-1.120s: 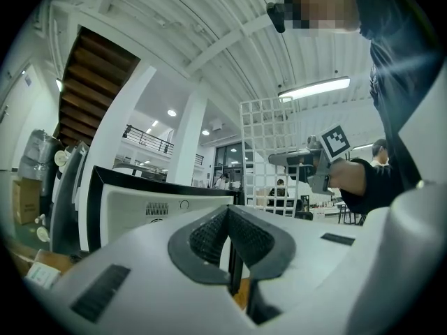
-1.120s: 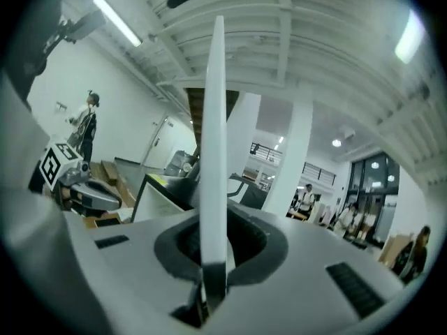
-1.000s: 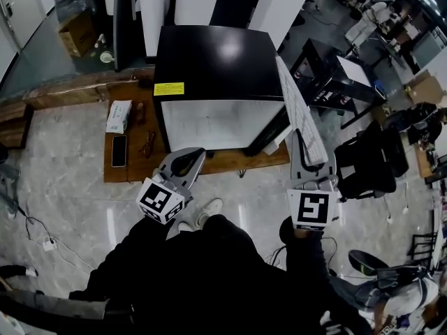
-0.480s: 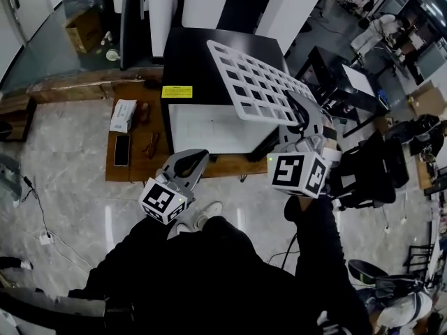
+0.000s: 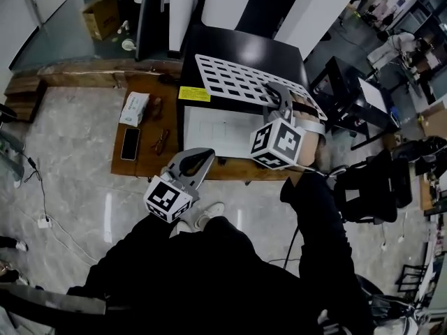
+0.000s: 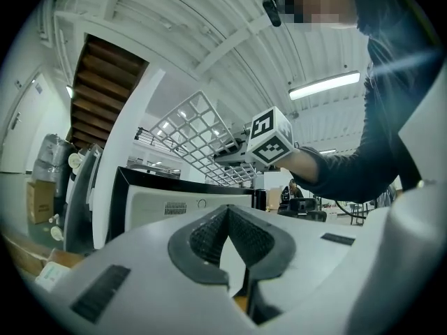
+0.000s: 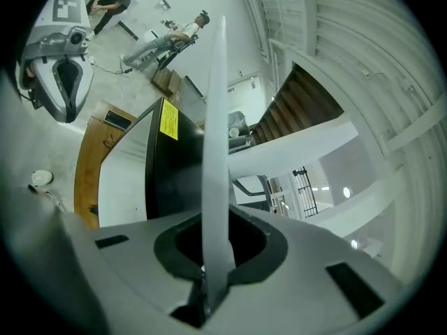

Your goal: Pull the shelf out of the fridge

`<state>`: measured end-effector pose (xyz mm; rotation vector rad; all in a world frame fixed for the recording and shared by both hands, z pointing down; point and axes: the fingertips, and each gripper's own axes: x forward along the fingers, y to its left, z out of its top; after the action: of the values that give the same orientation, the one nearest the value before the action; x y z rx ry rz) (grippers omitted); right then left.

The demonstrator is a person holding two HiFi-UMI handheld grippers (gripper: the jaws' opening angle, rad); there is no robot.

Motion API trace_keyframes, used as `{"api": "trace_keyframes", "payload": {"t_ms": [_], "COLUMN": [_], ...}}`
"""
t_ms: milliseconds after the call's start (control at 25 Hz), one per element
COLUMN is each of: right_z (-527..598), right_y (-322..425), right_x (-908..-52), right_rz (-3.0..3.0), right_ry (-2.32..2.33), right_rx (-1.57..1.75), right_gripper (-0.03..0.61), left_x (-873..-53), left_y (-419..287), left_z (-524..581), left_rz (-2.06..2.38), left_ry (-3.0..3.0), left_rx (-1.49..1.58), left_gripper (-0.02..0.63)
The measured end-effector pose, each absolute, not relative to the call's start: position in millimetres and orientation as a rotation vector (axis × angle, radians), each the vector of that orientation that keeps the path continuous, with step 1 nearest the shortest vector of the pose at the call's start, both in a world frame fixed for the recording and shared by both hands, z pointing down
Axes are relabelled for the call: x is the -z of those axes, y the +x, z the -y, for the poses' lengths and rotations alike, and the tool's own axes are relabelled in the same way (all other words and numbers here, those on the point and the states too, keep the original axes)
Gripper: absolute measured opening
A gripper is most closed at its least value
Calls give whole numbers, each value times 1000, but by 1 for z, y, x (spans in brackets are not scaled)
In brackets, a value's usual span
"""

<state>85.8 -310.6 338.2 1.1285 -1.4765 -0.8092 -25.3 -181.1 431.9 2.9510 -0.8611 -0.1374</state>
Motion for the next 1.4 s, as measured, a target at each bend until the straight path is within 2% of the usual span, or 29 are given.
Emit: {"api": "trace_keyframes", "payload": {"t_ms": [640, 840, 1400], "right_z": [347, 336, 296], "right_y": [67, 66, 63], "right_x": [-384, -391, -418], "right_rz": [1491, 1581, 1759], "right_ry": [811, 638, 117], "right_rx": [643, 501, 166], "right_gripper": [65, 167, 327], "left_x": [-448, -446, -442], "left_y": [-32, -25, -14], "left_z": [202, 204, 205], "left_rz": [885, 857, 677], "left_ry": [2888, 2889, 2877], "left_rx": [132, 144, 201], "left_gripper": [6, 6, 6]}}
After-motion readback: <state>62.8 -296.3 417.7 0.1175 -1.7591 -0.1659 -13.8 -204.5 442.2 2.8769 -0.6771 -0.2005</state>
